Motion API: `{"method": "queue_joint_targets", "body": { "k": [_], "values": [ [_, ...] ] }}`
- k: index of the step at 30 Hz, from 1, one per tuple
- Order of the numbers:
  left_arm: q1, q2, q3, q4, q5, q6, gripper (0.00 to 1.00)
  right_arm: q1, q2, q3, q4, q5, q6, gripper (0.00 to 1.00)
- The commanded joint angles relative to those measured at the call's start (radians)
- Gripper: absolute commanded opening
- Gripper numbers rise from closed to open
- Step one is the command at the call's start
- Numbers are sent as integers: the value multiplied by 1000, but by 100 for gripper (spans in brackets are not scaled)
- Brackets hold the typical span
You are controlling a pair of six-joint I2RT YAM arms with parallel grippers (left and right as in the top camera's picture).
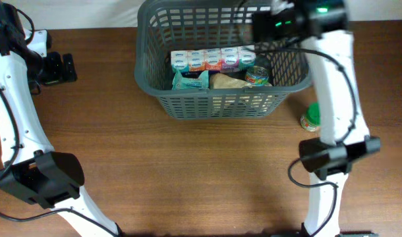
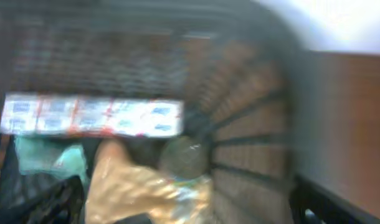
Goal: Pack container
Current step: 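Lift the tin can with the right gripper and drop it into the basket, then move the right gripper down around the green-lidded jar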
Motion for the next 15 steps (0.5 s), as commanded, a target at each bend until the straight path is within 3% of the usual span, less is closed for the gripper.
{"method": "queue_joint_targets", "body": {
  "k": [1, 9, 15],
  "values": [
    [6, -3, -8, 0, 7, -12, 99, -115, -58, 144, -68, 119, 127, 97],
    [6, -3, -8, 0, 7, -12, 99, -430, -39, 121, -215, 65, 274, 96],
    [6, -3, -8, 0, 7, -12, 99, -439, -31, -204, -154, 49, 280, 99]
  ]
}}
